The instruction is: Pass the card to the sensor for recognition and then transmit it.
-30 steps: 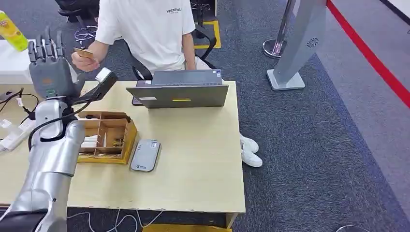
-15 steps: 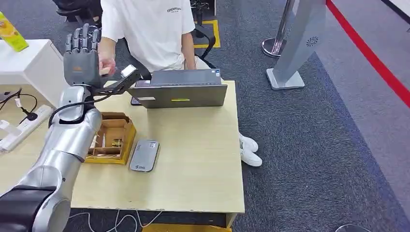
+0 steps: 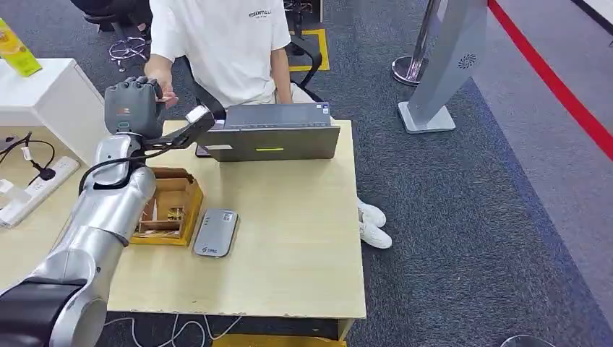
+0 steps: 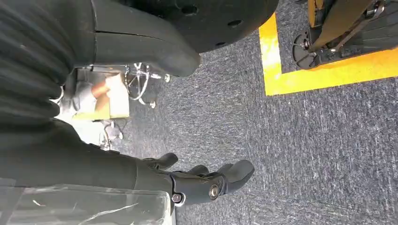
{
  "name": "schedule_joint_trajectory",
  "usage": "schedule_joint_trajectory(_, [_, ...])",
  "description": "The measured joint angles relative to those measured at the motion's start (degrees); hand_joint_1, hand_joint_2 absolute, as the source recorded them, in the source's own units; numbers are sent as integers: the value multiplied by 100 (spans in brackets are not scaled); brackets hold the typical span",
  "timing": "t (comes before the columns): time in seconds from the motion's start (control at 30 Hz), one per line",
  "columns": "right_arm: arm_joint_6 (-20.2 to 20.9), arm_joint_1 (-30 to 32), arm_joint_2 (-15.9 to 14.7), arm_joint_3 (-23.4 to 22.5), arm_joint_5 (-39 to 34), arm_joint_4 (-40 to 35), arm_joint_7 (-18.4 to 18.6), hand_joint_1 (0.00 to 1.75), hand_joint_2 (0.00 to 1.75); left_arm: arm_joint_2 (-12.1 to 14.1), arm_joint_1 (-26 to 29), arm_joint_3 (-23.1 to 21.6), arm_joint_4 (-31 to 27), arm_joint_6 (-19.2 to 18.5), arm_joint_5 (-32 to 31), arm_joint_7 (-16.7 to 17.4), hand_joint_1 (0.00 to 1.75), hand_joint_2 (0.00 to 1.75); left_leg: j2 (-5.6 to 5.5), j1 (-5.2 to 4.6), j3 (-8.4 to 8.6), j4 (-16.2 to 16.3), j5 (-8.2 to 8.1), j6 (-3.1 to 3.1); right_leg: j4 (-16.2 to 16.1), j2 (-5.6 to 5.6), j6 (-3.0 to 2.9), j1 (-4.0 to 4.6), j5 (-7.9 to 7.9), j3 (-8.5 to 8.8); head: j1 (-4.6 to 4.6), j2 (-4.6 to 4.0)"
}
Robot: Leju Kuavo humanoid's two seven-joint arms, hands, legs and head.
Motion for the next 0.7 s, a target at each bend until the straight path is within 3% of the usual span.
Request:
schedule_joint_trajectory(0.3, [2, 1, -2, -2, 13, 0, 42, 0, 175, -87, -26, -59, 114, 68, 214, 66, 175, 0, -1, 0, 0, 0, 1, 0, 0, -1, 0, 0, 0, 0, 0, -2])
schedule_joint_trajectory(0.5, [-13, 1, -2, -2, -9, 0, 50, 0, 175, -206, 123, -280, -24, 387, 634, -304, 175, 0, -1, -1, -1, 0, 0, 0, 0, -1, 0, -1, 0, 1, 0, -2])
schedule_joint_trajectory(0.6, [-114, 1, -2, -13, -85, 0, 105, 0, 175, -245, 561, -457, -769, 325, 997, -485, 175, 0, 0, -2, -1, 0, -1, 1, -1, -1, 0, -1, 0, 0, -2, -2])
schedule_joint_trajectory(0.7, [-212, 3, 0, -44, -199, 2, 131, 0, 175, -223, 1184, -841, -2124, 29, 1211, -341, 175, 0, -4, -1, -6, 0, -5, 4, -2, -7, 2, -1, -3, -1, -2, 0])
